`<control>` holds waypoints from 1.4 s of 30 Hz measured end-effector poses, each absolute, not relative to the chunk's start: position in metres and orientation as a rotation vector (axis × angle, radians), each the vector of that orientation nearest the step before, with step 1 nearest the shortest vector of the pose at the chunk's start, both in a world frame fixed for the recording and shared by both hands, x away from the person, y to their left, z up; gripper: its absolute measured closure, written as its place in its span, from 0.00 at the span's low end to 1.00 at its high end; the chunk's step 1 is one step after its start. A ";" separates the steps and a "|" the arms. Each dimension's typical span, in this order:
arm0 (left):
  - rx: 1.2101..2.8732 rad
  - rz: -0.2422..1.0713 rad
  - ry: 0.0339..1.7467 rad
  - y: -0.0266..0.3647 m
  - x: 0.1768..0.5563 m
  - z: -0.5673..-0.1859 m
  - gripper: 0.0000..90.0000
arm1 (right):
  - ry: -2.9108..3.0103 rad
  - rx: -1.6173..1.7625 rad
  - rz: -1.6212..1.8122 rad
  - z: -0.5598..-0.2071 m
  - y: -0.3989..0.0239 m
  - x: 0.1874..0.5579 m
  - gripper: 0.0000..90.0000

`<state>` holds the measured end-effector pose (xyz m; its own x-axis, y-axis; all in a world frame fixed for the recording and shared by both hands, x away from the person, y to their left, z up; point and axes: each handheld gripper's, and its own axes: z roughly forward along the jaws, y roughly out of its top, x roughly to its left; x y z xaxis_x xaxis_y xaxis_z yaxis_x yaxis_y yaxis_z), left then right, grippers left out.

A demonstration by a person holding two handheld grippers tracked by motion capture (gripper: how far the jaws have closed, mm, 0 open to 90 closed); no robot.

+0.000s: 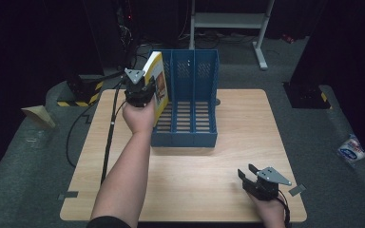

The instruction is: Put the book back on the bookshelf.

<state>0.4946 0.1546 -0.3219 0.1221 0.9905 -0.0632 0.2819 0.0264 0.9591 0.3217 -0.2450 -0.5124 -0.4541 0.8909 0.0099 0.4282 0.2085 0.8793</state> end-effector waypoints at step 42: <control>1.462 0.997 1.378 0.137 0.522 -0.400 0.84 | 1.977 1.211 1.184 -0.514 -0.245 0.323 0.55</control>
